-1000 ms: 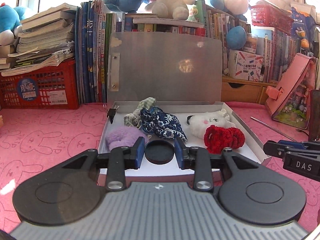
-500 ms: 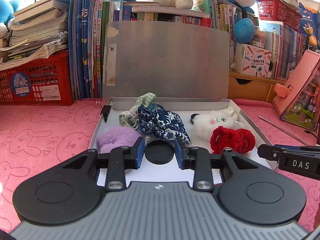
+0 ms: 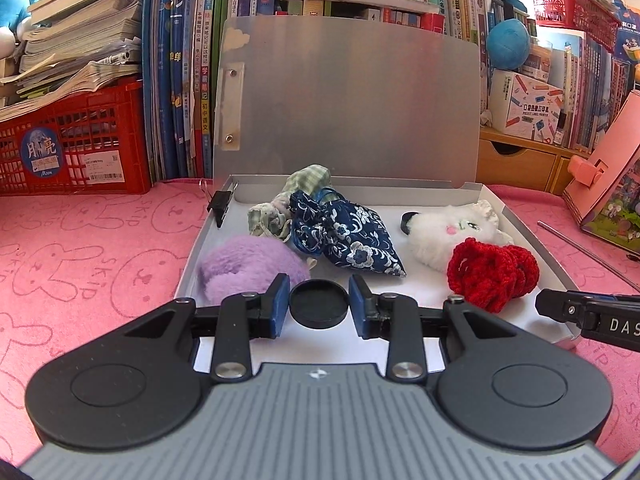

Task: Organize objects
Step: 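Carry both held black lens caps over the white box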

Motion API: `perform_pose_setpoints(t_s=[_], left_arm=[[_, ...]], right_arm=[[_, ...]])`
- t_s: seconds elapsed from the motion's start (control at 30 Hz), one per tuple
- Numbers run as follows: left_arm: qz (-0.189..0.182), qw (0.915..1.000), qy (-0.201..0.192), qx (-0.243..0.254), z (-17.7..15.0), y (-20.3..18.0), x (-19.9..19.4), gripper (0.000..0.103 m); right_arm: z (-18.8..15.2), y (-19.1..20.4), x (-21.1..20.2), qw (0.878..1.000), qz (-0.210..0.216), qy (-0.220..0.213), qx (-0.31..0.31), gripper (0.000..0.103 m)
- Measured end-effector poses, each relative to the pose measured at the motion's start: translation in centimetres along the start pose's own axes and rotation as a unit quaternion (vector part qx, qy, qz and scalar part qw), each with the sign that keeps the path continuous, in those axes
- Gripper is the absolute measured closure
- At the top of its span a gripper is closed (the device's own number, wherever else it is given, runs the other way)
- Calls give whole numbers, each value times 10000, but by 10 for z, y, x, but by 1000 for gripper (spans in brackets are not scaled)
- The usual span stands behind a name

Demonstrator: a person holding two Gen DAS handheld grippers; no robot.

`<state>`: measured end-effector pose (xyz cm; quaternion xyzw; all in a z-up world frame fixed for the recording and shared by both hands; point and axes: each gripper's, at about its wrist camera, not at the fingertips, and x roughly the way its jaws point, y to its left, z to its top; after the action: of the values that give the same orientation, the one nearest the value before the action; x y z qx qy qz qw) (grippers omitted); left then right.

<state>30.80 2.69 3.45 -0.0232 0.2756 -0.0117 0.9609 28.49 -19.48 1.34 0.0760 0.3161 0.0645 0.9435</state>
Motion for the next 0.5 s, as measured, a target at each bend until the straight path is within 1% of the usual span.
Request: perform_pose_setpoints(t_s=[0.5], left_arm=[[11,10000,46,55,-5,-2,9,65]], right_arm=[[-1,4,6,9999,23,6,-103,66]])
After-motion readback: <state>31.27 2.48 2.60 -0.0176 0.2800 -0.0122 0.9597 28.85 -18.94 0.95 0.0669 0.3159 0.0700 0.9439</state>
